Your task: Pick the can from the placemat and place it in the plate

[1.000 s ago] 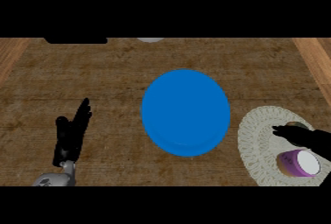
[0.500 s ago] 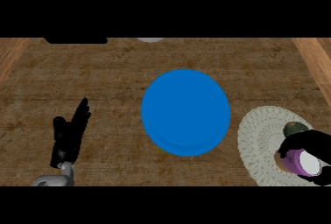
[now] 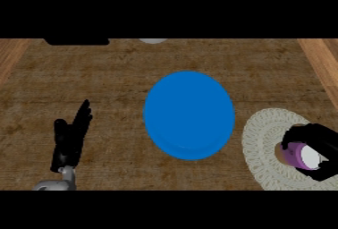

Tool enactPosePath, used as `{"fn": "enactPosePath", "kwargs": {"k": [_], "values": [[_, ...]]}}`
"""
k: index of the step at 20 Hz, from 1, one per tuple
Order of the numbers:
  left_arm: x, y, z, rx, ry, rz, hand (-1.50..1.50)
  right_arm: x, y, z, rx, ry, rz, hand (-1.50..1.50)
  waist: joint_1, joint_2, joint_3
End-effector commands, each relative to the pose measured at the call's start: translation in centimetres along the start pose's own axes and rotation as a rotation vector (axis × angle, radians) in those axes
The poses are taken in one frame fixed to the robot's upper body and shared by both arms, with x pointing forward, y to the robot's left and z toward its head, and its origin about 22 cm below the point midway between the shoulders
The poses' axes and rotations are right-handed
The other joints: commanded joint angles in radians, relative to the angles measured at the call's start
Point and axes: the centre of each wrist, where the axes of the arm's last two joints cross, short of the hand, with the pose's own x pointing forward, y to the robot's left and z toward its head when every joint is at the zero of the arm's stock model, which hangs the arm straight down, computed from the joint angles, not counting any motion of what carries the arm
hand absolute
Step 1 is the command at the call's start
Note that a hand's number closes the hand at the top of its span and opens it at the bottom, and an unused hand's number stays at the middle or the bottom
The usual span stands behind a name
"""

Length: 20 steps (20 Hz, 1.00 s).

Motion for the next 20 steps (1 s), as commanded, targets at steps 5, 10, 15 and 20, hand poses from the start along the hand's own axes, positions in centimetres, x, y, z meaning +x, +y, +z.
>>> {"fn": "enactPosePath", "kwargs": {"k": [5, 10, 15, 20], "values": [[0.0, -0.5, 0.0, -0.027, -0.001, -0.008, 0.0, 8.9, 3.1, -11.7, -0.296, 0.287, -0.149, 1.5, 0.036, -0.006, -0.008], [0.0, -0.9, -0.2, -0.054, 0.004, -0.02, 0.0, 16.2, 0.4, -17.7, -0.518, 0.4, -0.138, 1.5, 0.06, -0.009, -0.008], [0.7, -1.5, -0.5, -0.061, -0.008, -0.025, 0.0, 20.4, -4.2, -19.6, -0.807, 0.539, -0.073, 1.5, 0.062, -0.016, -0.005], [0.5, -1.6, -0.6, -0.061, -0.023, -0.028, 0.0, 24.8, -6.1, -21.5, -0.942, 0.718, -0.042, 1.5, 0.073, -0.006, -0.005]]}}
